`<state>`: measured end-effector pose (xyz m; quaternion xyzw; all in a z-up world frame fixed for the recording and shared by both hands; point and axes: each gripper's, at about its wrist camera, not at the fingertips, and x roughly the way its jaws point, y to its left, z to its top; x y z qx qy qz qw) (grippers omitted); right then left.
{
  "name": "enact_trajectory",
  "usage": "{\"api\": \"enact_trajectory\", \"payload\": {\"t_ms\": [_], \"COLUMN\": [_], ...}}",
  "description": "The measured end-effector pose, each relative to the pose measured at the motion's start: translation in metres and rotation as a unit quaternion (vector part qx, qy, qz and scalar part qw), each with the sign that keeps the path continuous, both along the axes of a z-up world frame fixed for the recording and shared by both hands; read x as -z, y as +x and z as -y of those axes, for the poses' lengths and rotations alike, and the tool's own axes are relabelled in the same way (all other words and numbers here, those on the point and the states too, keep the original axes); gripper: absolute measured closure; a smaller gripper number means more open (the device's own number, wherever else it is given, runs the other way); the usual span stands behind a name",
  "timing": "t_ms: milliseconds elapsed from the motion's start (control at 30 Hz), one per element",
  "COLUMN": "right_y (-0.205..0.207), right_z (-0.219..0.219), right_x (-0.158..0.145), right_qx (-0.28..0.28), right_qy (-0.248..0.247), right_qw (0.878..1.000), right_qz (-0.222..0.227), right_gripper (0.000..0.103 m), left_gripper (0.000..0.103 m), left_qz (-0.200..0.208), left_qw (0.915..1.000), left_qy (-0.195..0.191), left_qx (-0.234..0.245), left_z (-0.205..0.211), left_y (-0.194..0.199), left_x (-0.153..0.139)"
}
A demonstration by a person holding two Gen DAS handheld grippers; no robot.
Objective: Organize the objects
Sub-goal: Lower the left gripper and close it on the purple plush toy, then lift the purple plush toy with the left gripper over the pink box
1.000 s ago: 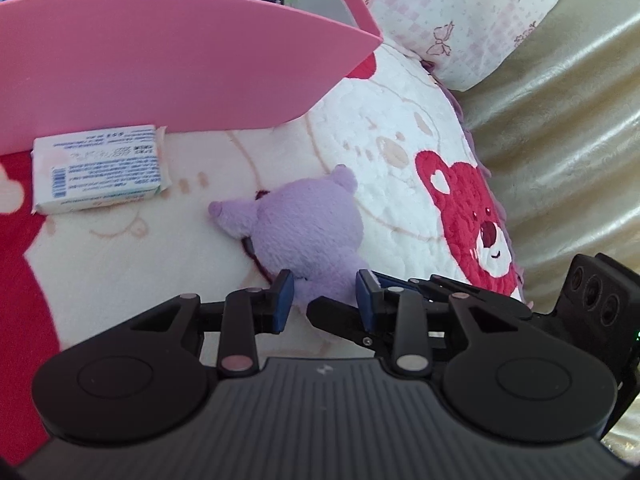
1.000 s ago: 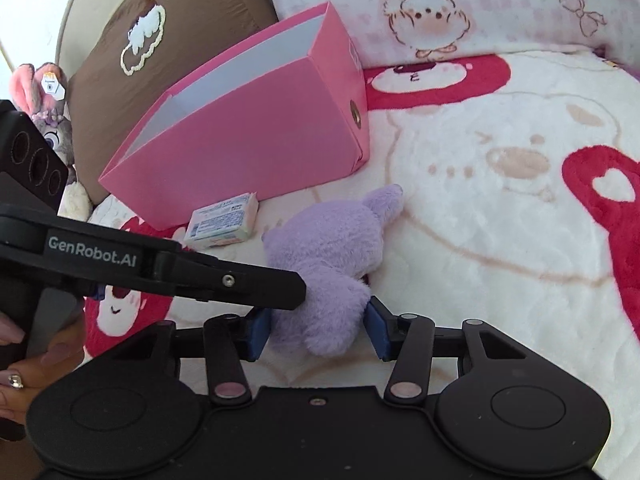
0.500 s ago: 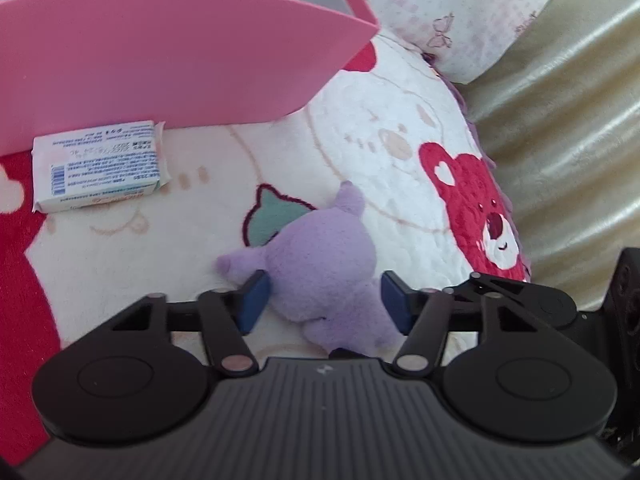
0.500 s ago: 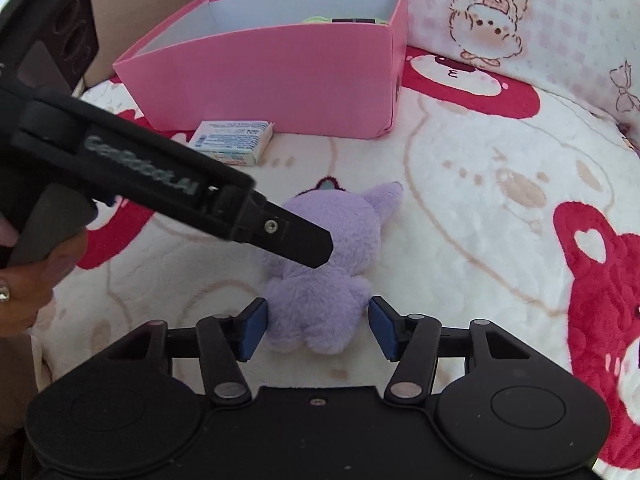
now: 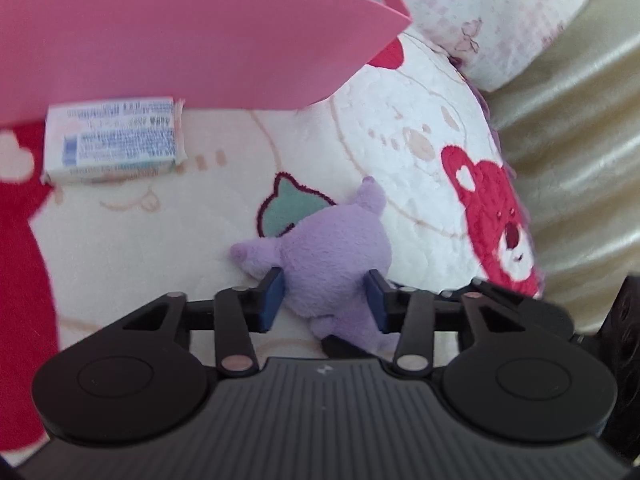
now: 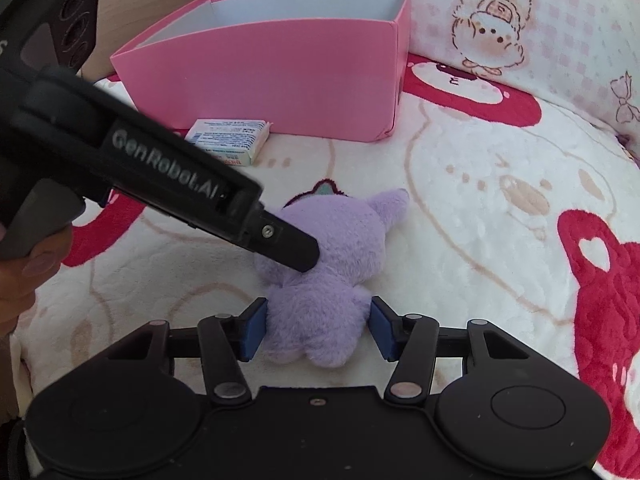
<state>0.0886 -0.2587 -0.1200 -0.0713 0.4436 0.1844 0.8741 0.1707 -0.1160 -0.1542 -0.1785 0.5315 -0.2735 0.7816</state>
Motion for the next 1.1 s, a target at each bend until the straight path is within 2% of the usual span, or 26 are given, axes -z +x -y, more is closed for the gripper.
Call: {"api": "enact_trajectory", "payload": {"t_ms": [67,200,333,467,567,700,800,867,933,1100], "right_y": [-0.003,-0.005,-0.003,-0.007,-0.009,-0.015,-0.018,-0.02,-0.022,-0.035], "right_z": [-0.006,-0.01,-0.004,-0.009,-0.01,-0.007,-0.008,-0.009,-0.01,-0.014], "right_x": [-0.002,-0.002,-0.01,-0.016,-0.023,-0.041,-0.05,-0.054,-0.059,-0.083], "right_qx": [0.004,0.008,0.028,0.029,0.029,0.028,0.026,0.024,0.028,0.025], "right_qy": [-0.02,-0.034,-0.003,0.008,0.037,0.091,0.109,0.121,0.135,0.164], "right_qw": [1.0,0.999,1.0,1.0,0.999,0.995,0.994,0.992,0.99,0.986], "right_qz": [0.01,0.016,0.005,0.006,-0.002,0.011,0.016,0.011,-0.002,-0.003], "right_gripper": [0.045,0.046,0.046,0.046,0.046,0.046,0.046,0.046,0.046,0.046], "left_gripper": [0.053,0.062,0.063,0.063,0.063,0.063,0.063,0.065,0.065,0.065], "left_qz": [-0.001,0.019,0.029,0.034,0.045,0.062,0.074,0.079,0.071,0.095], "left_qw": [1.0,0.9997,0.9995,0.9989,0.9984,0.9964,0.9949,0.9942,0.993,0.993], "left_qy": [-0.005,-0.009,-0.009,-0.03,-0.033,-0.057,-0.069,-0.073,-0.094,-0.07], "left_qx": [-0.007,-0.012,-0.009,-0.007,-0.008,-0.009,-0.001,0.003,-0.001,0.011], "left_z": [0.002,0.001,-0.001,-0.011,-0.019,-0.038,-0.049,-0.055,-0.062,-0.07], "left_y": [0.001,-0.003,-0.006,-0.009,-0.013,-0.015,-0.021,-0.025,-0.031,-0.045], "left_x": [-0.002,-0.007,-0.014,-0.024,-0.033,-0.05,-0.064,-0.072,-0.079,-0.105]}}
